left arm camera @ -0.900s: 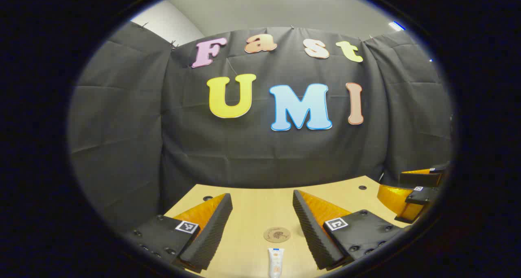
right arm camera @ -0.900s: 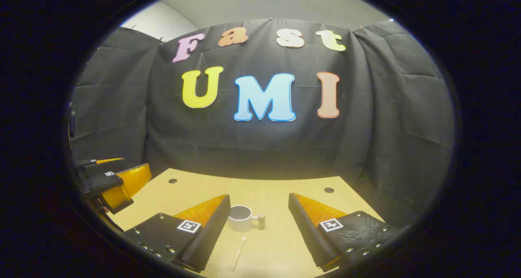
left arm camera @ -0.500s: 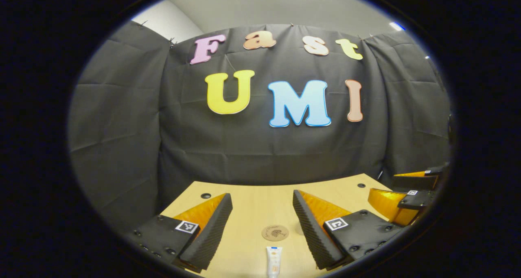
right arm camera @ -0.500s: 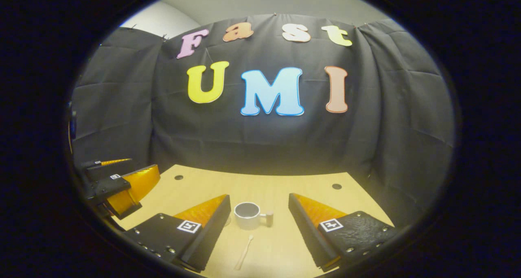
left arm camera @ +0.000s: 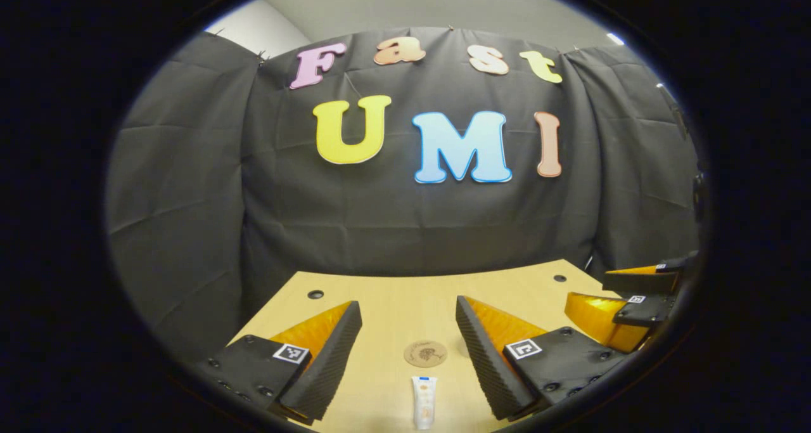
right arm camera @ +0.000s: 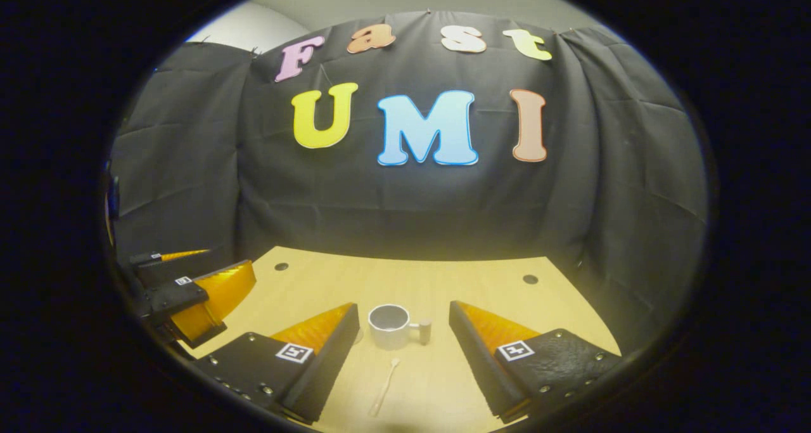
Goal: Put the toothbrush and toothpaste on the desktop into the cup, then pick up the cup and place it on the coaster on the desktop.
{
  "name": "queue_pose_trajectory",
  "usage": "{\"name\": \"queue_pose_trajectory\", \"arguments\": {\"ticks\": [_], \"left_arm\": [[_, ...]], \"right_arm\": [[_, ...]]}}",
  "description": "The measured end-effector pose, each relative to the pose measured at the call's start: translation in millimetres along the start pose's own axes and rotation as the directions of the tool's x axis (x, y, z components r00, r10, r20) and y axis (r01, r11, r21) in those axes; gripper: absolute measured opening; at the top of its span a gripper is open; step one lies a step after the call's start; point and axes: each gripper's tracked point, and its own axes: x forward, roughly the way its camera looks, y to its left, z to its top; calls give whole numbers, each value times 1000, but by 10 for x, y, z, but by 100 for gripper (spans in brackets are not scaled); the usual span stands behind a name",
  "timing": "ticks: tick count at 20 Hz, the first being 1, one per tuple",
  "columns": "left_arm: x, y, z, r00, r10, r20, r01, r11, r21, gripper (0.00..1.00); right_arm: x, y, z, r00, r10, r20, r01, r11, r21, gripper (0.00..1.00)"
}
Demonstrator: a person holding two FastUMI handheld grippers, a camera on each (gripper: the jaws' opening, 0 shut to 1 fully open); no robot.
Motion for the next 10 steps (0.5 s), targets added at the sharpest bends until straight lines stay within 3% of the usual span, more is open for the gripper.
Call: {"name": "queue_pose_trajectory", "arguments": {"ticks": [5, 10], "left_arm": [[113, -36, -392, 994, -19, -108, 18, 1000, -12, 96], [223, -28, -947, 969, -42, -242, 39, 999, -19, 99]], "right_arm": [[146, 36, -317, 993, 5, -116, -3, 1000, 15, 90], [323, 97, -718, 970, 15, -244, -6, 999, 39, 90]]}}
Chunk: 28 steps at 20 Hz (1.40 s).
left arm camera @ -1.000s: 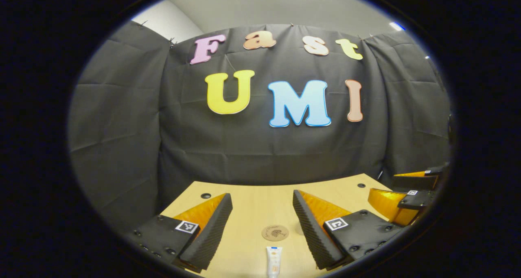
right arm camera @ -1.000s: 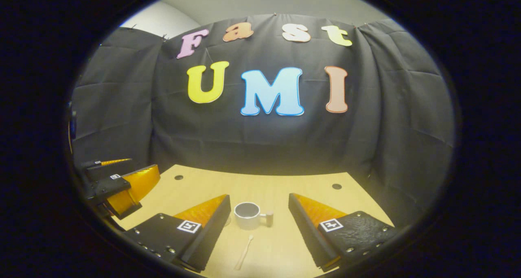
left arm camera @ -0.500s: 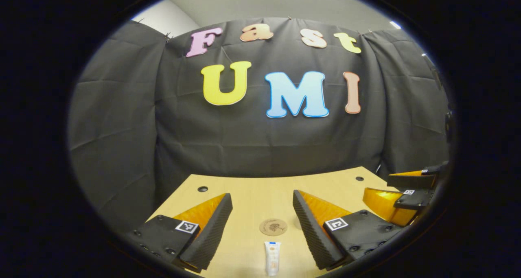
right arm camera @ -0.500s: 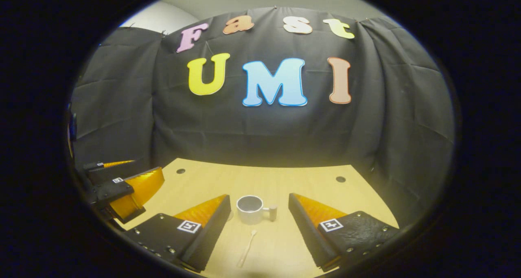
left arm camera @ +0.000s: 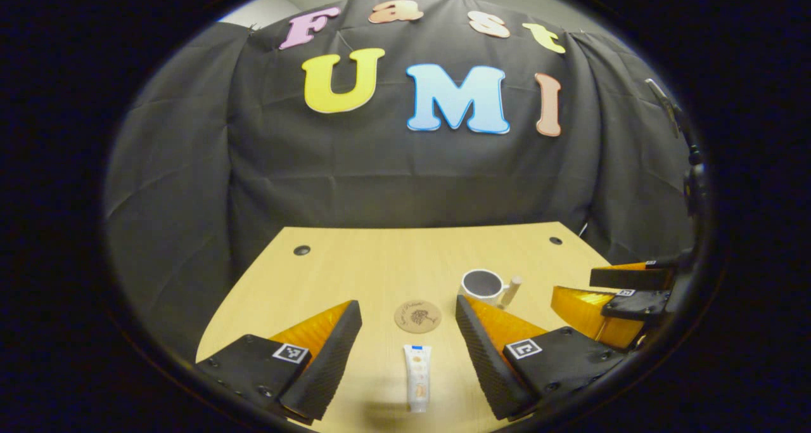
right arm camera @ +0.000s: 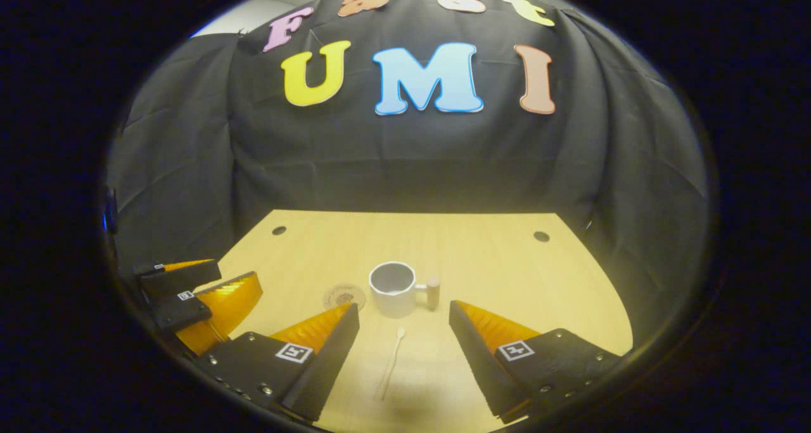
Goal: Put the toothbrush and toothpaste on the desktop into the cup, then pick up the cup and place it on the coaster on the desktop.
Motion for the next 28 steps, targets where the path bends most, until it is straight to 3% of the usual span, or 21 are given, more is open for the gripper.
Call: {"name": "queue_pose_trajectory", "arguments": {"ticks": [7, 8, 13, 22, 23, 28], "left_arm": [[303, -97, -654, 982, -62, -176, 62, 998, -4, 94], [359, -86, -758, 977, -59, -205, 60, 998, 0, 97], [592, -2, -1351, 916, -69, -396, 67, 998, -19, 97], [925, -66, -2102, 807, -78, -585, 62, 997, -48, 99], [966, -73, -2153, 798, -76, -598, 54, 997, -55, 99], [1141, -147, -2351, 772, -42, -634, 33, 999, -25, 99]], "right_arm": [[313, 76, -494, 984, 10, -178, -7, 1000, 16, 91], [346, 88, -576, 978, 10, -210, -7, 1000, 17, 91], [507, 100, -980, 928, -10, -373, 11, 1000, -1, 94], [817, 105, -1498, 823, -15, -568, 53, 997, 51, 92], [853, 113, -1550, 813, -14, -582, 57, 997, 55, 88], [912, 115, -1746, 769, -25, -639, 61, 997, 35, 88]]}}
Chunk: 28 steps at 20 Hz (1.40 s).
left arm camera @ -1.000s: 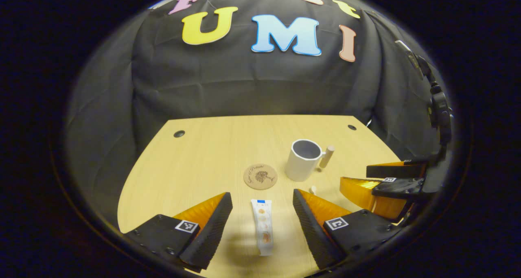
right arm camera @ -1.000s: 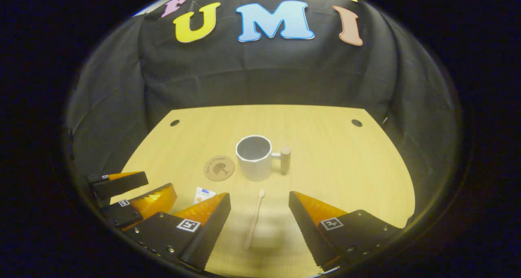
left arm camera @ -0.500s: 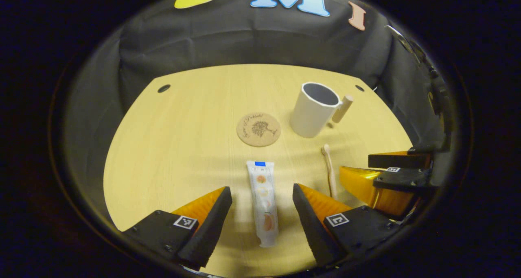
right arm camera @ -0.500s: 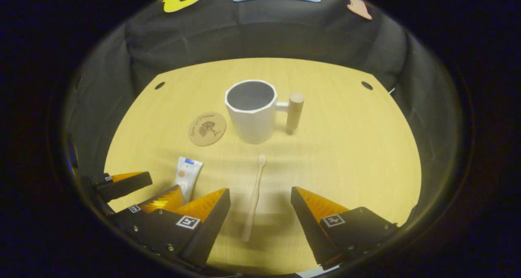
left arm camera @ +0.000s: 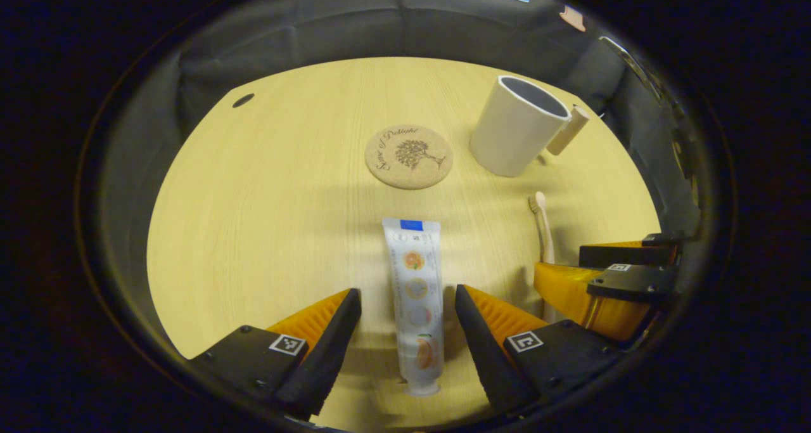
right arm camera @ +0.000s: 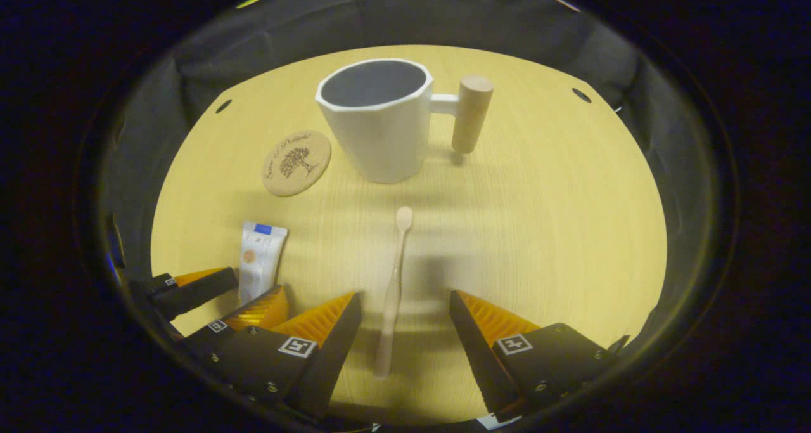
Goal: Put the toothbrush and toothpaste on the desktop into the cup, then pick up the cup and place it on the coaster on the desktop.
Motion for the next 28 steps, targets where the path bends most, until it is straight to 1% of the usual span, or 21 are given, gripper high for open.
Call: {"name": "queue_pose_trajectory", "arguments": {"ticks": [2, 4, 5, 7, 8, 9, 10, 11, 12, 13, 14, 15, 16, 17, 18, 19, 20, 22, 23, 26, 28], "left_arm": [[-2, 42, 13, 1000, 16, -1, -16, 1000, 19, 96], [-29, 112, 53, 1000, 28, 13, -29, 999, 28, 95], [-45, 119, 44, 999, 32, 16, -33, 999, 22, 93], [-33, 118, 48, 999, 38, 20, -38, 999, 14, 89], [-37, 130, 55, 999, 43, 19, -44, 999, 14, 90], [-40, 150, 60, 998, 53, 24, -53, 999, 7, 84], [-56, 156, 62, 998, 54, 24, -54, 999, 0, 74], [-39, 158, 56, 998, 56, 18, -56, 998, 4, 64], [-50, 134, 56, 999, 50, 13, -50, 999, 14, 62], [-33, 126, 61, 999, 52, 7, -52, 998, 18, 56], [-36, 112, 75, 998, 56, 4, -56, 998, 21, 52], [-37, 122, 53, 998, 60, -3, -60, 998, 23, 43], [-46, 133, 55, 998, 62, -7, -62, 998, 22, 43], [-68, 144, 44, 998, 67, -12, -67, 998, 20, 40], [-74, 153, 44, 997, 72, -9, -72, 997, 14, 36], [-74, 146, 56, 997, 71, -3, -71, 997, 10, 36], [-67, 121, 41, 997, 72, -11, -71, 997, 13, 29], [-68, 151, 72, 998, 65, 9, -66, 998, 9, 27], [-105, 152, 58, 998, 68, 5, -68, 998, 1, 18], [-94, 135, 76, 998, 61, 15, -61, 998, 1, 19], [-95, 131, 67, 999, 48, 18, -48, 999, -3, 18]], "right_arm": [[59, -6, -47, 1000, -13, -21, 13, 1000, -16, 87], [73, -17, -36, 1000, -23, -9, 23, 999, -22, 88], [80, -27, -38, 1000, -24, -16, 24, 999, -22, 82], [82, -28, -66, 999, -23, -22, 23, 999, -23, 82], [57, -29, -75, 999, -24, -29, 23, 999, -22, 81], [69, -47, -102, 999, -33, -38, 32, 999, -26, 81], [27, -44, -94, 999, -25, -41, 24, 1000, -19, 78], [64, -43, -111, 999, -22, -39, 21, 999, -26, 57], [59, -48, -121, 998, -20, -52, 18, 999, -33, 57], [58, -50, -133, 998, -19, -55, 17, 999, -36, 57], [50, -97, -113, 998, -38, -54, 36, 999, -27, 57], [64, -73, -149, 997, -28, -71, 28, 1000, -8, 17], [39, -79, -138, 998, -21, -65, 20, 1000, -17, 14], [26, -100, -111, 998, -23, -64, 21, 999, -33, 15], [49, -118, -95, 998, -29, -61, 28, 999, -15, 14], [41, -107, -133, 998, -25, -64, 24, 1000, -14, 4], [29, -114, -136, 997, -19, -72, 18, 1000, -21, 4], [36, -110, -137, 998, -11, -65, 10, 1000, -15, 4], [34, -112, -135, 998, -6, -58, 6, 1000, -8, 4], [24, -113, -126, 999, 5, -48, -5, 1000, 2, 3], [-2, -105, -122, 999, 25, -43, -24, 999, 24, 2]]}}
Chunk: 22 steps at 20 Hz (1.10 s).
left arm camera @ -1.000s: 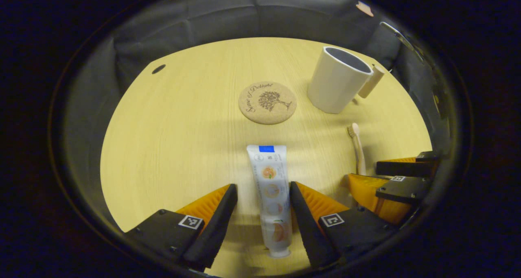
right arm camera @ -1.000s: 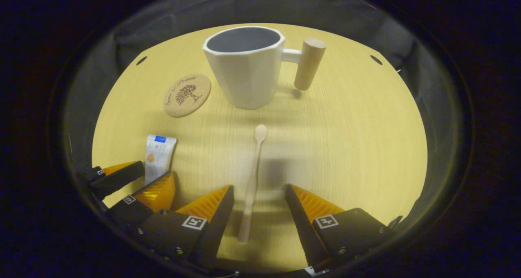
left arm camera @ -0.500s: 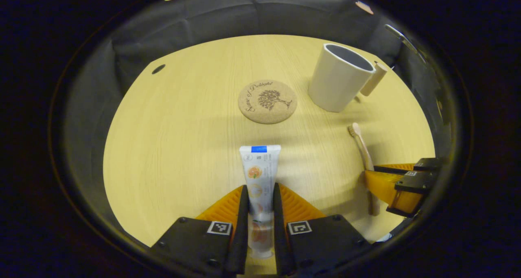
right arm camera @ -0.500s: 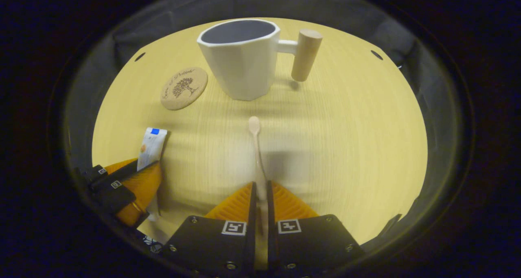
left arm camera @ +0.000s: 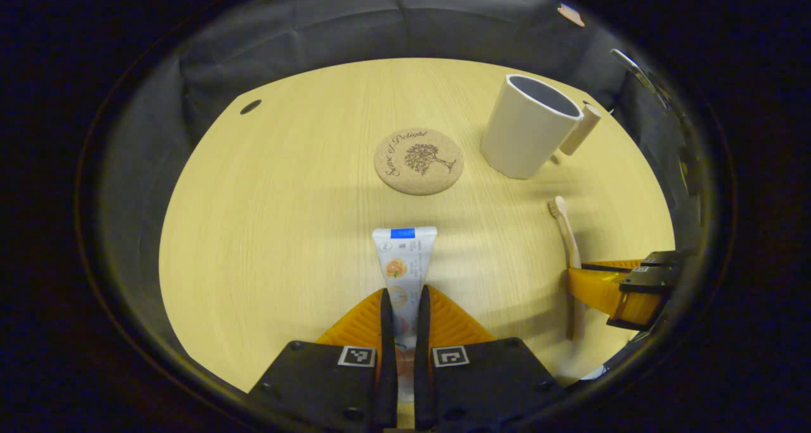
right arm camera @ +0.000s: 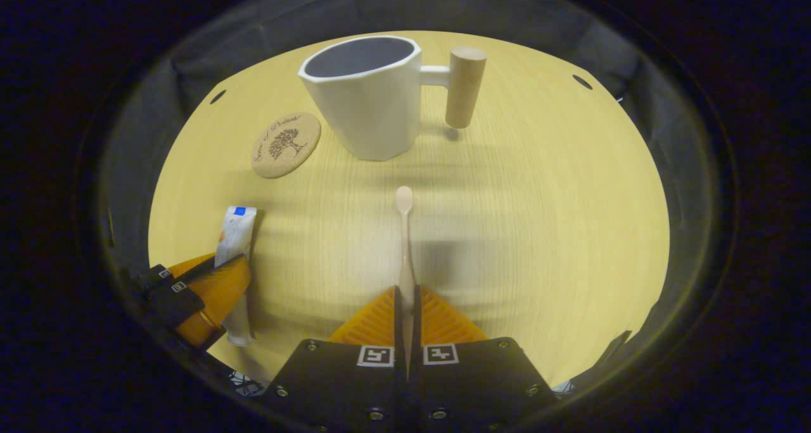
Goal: Put the toothbrush and toothpaste on the desktop into the cup, then pick up the cup and place it on the coaster on the desktop.
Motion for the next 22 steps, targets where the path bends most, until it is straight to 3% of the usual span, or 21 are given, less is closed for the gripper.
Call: {"name": "queue_pose_trajectory", "arguments": {"ticks": [12, 22], "left_arm": [[-238, 7, 133, 998, -3, 58, 3, 1000, 3, 18], [-462, 170, 149, 996, 10, 85, -7, 999, -42, 18]], "right_arm": [[-516, -324, 453, 985, 38, 171, -63, 988, 144, 2], [-1106, -215, 1519, 918, 111, 380, -208, 952, 223, 2]]}}
